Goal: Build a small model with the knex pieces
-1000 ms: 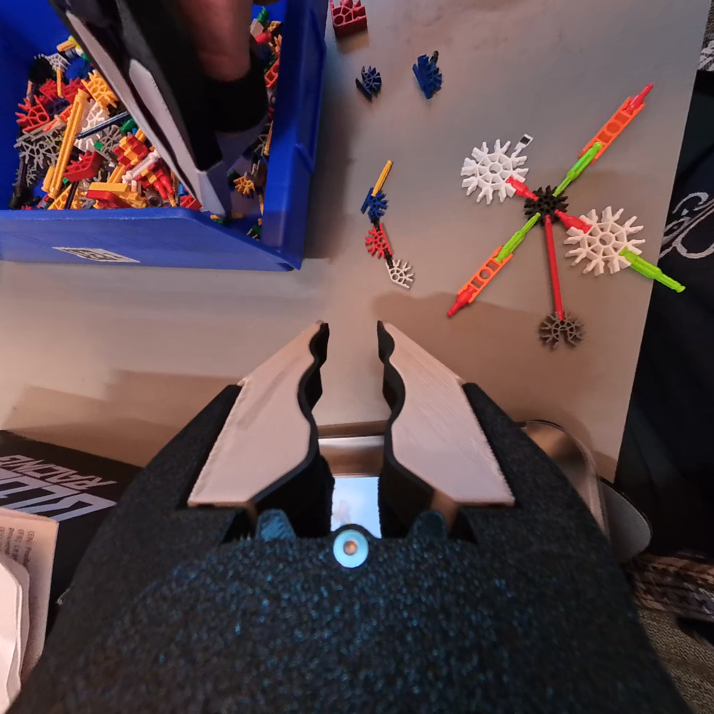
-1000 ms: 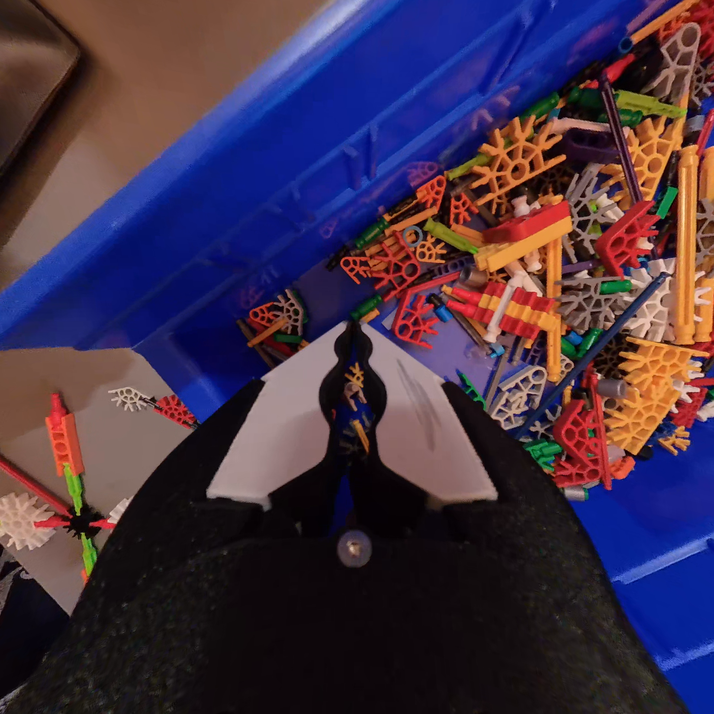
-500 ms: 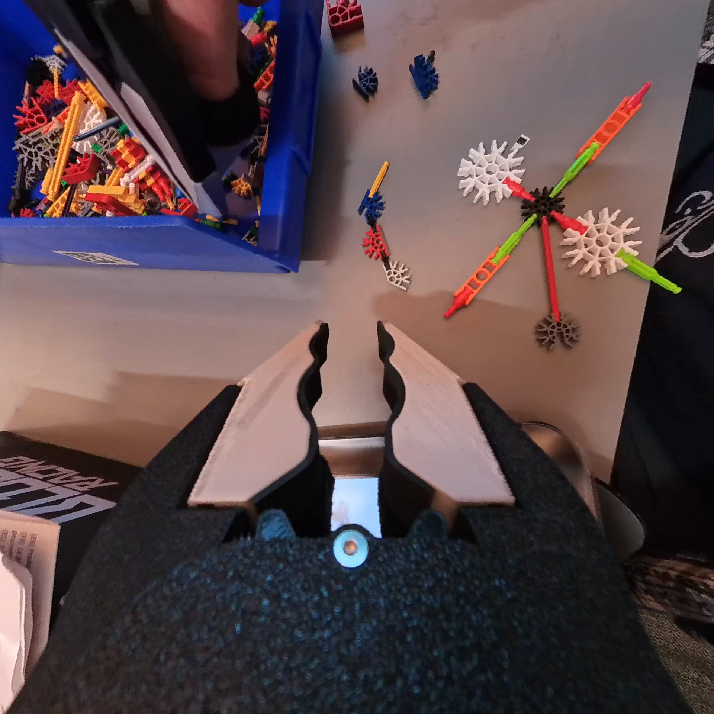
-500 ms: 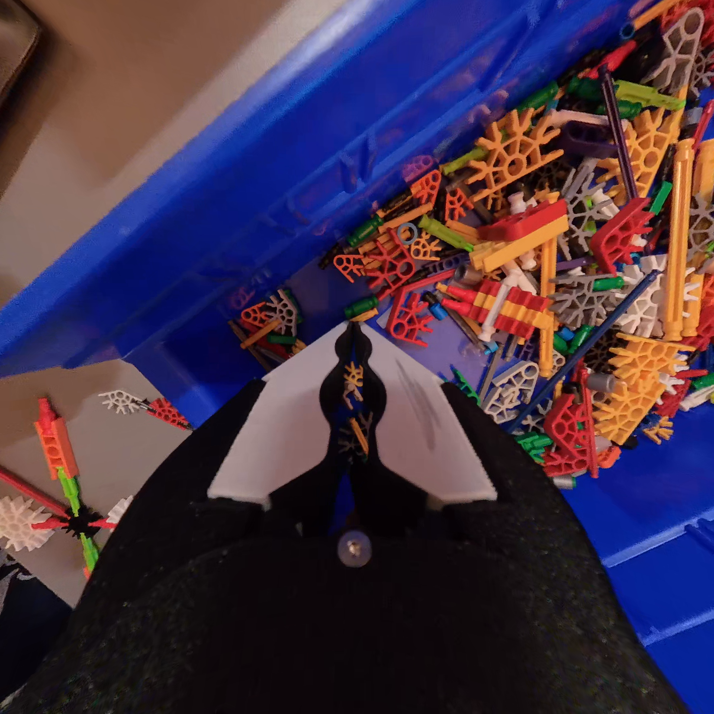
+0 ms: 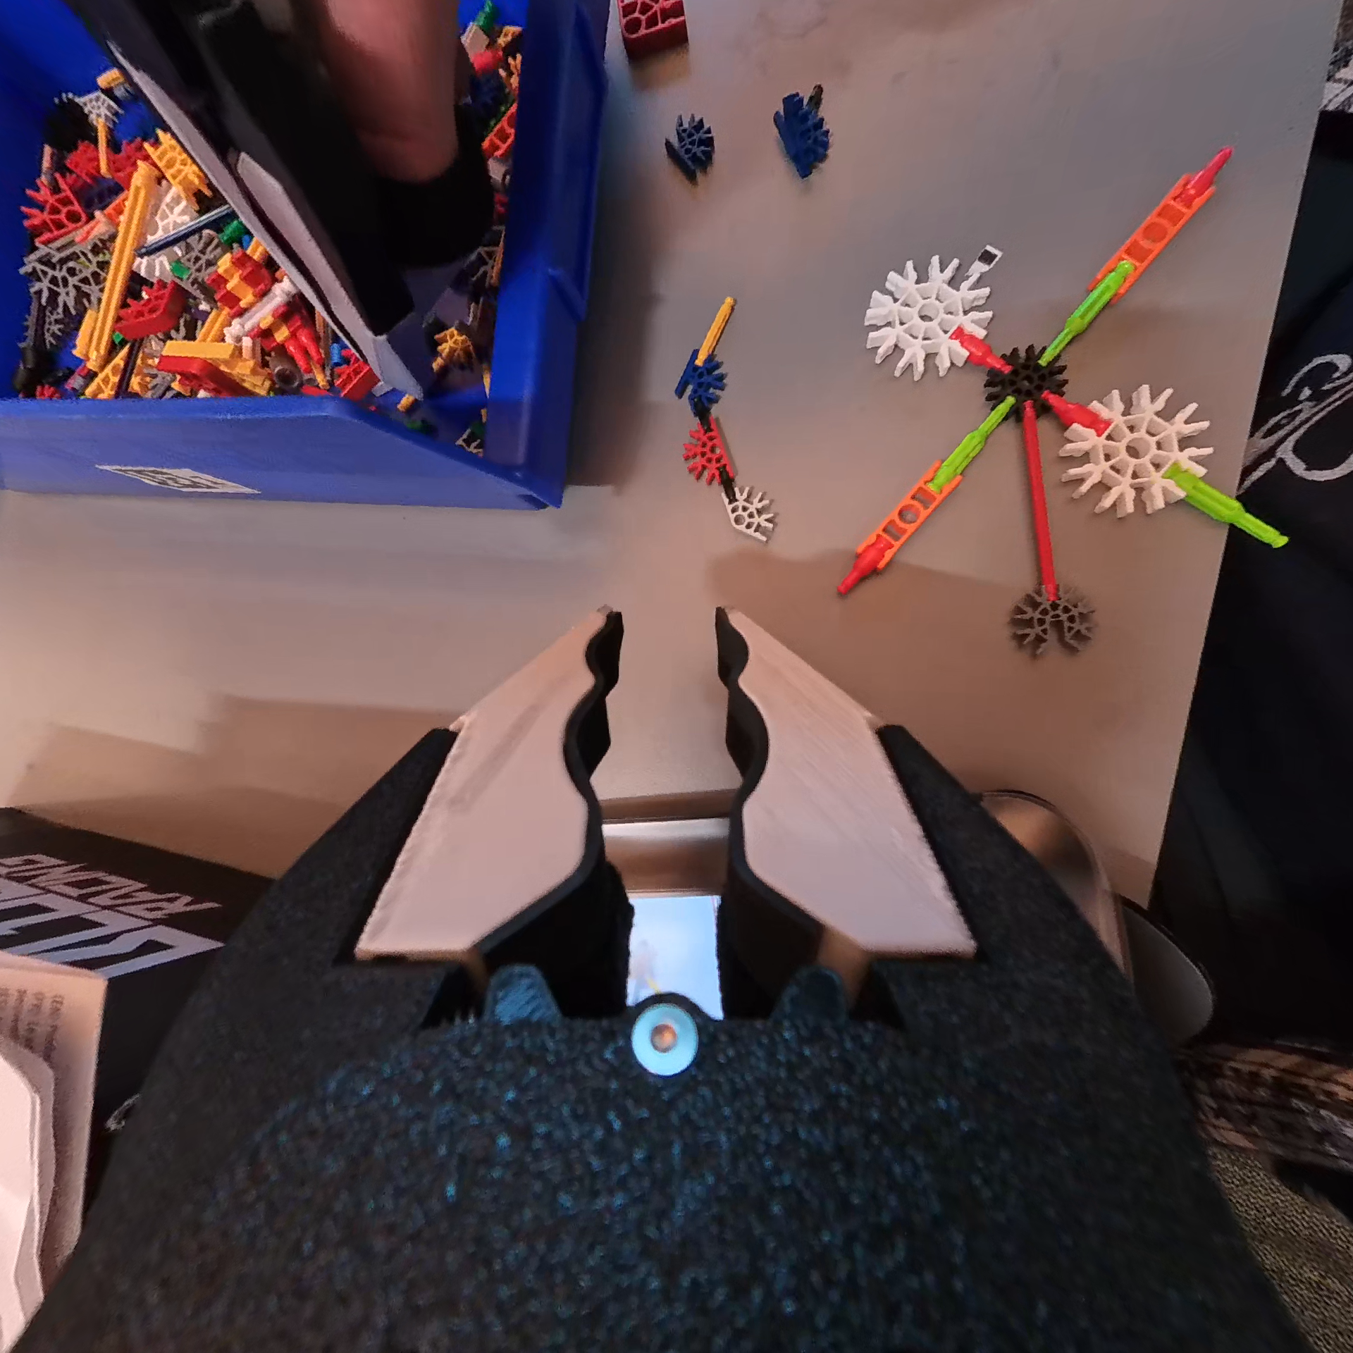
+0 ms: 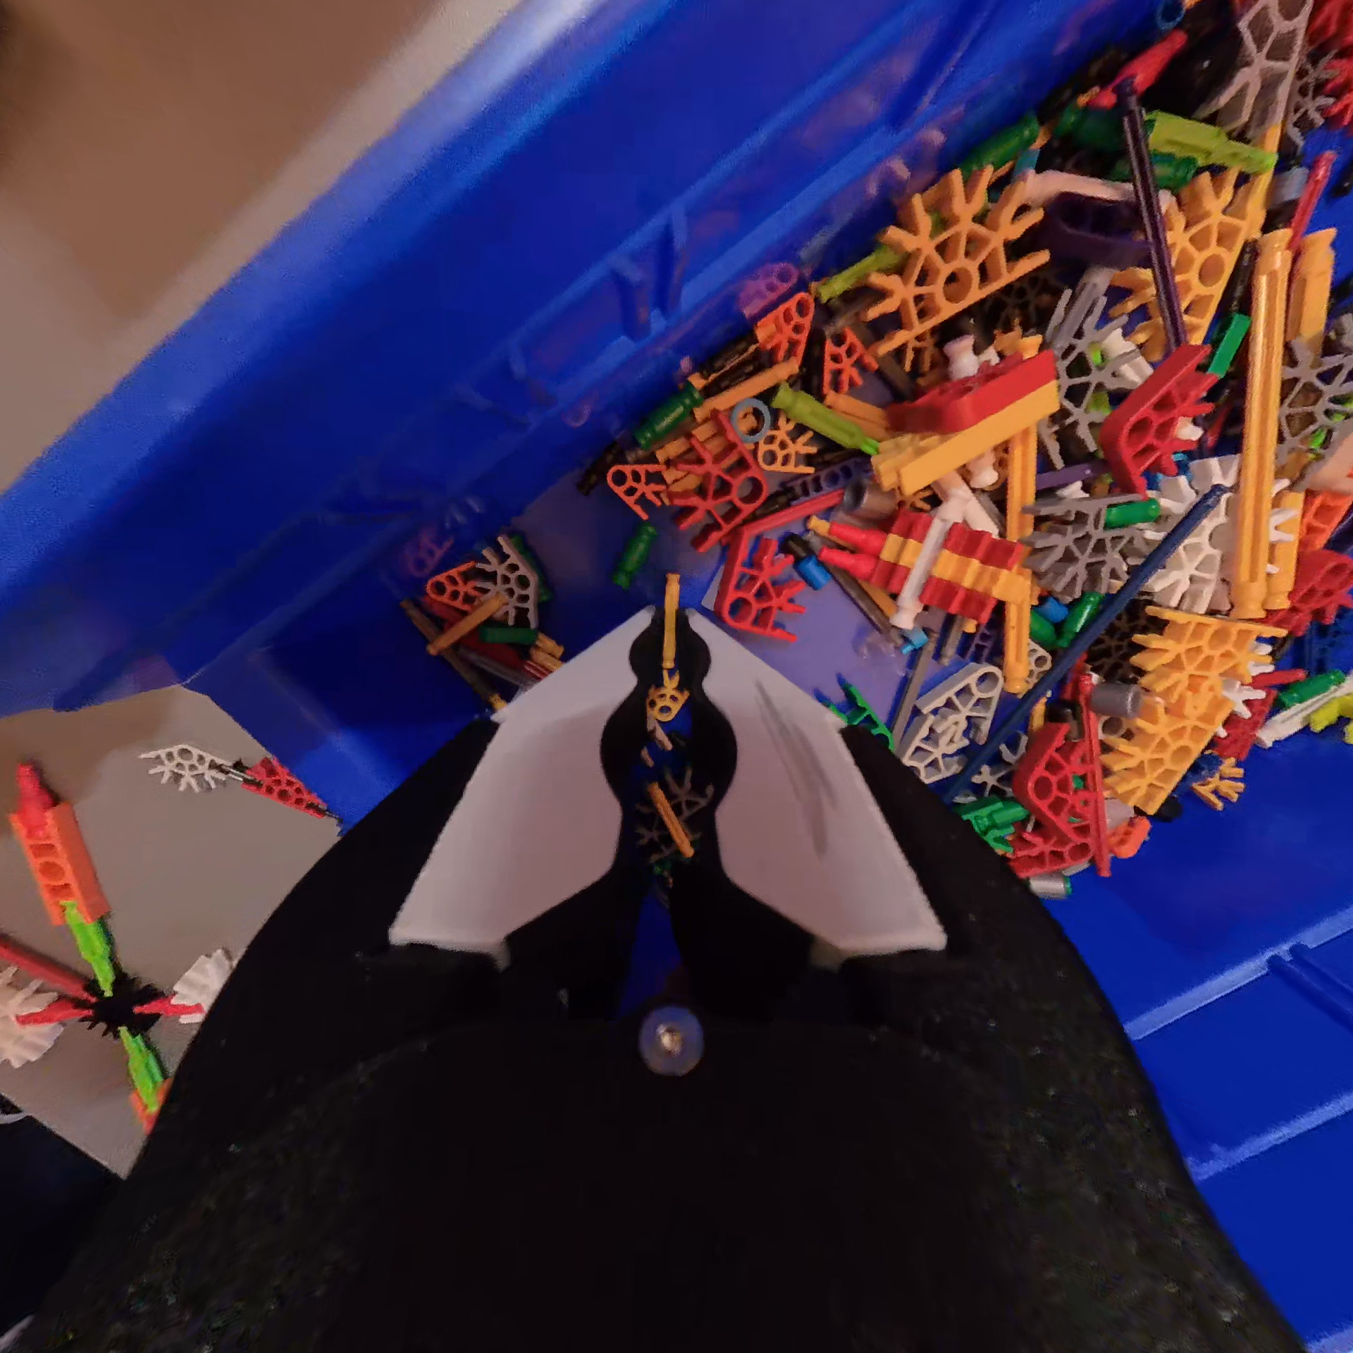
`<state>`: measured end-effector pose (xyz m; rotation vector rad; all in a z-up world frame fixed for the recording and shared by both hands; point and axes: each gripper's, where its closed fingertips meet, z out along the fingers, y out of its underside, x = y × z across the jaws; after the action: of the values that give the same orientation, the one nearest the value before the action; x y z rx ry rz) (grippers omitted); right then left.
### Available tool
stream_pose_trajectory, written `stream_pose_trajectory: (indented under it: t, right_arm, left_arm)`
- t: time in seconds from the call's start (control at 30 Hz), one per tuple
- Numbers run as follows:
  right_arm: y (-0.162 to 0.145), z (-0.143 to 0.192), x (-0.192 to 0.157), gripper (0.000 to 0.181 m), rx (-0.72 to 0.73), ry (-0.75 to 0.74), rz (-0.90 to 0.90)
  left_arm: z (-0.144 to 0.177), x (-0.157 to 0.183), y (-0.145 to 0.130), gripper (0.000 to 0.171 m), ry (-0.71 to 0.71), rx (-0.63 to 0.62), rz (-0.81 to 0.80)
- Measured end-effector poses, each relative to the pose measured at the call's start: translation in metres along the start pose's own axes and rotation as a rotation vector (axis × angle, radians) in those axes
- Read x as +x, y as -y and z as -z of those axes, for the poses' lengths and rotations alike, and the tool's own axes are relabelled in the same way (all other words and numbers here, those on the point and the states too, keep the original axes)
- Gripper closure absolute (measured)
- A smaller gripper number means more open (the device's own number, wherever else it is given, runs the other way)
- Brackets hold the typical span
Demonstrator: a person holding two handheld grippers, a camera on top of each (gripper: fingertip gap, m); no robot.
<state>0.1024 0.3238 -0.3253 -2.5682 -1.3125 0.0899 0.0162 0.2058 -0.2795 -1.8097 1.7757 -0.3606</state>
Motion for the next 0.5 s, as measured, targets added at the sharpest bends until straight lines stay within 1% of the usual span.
stream_pose_trajectory:
  t: [0.13, 0.27, 0.33, 0.5]
  right_arm:
    - [0.000, 0.000, 0.000, 0.180, 0.025, 0.017, 0.010]
    - [0.003, 0.008, -0.001, 0.180, 0.100, 0.046, -0.003]
    - [0.006, 0.021, -0.002, 0.180, 0.150, 0.046, -0.009]
    - [0.007, 0.067, -0.012, 0.180, 0.277, 0.053, -0.003]
  left_arm:
    - [0.002, -0.001, 0.000, 0.146, 0.009, -0.001, 0.000]
    - [0.004, -0.001, -0.001, 0.146, 0.015, -0.001, 0.001]
    - [0.005, -0.002, -0.003, 0.146, 0.018, -0.010, -0.002]
    - [0.006, -0.007, -0.002, 0.146, 0.019, -0.017, -0.019]
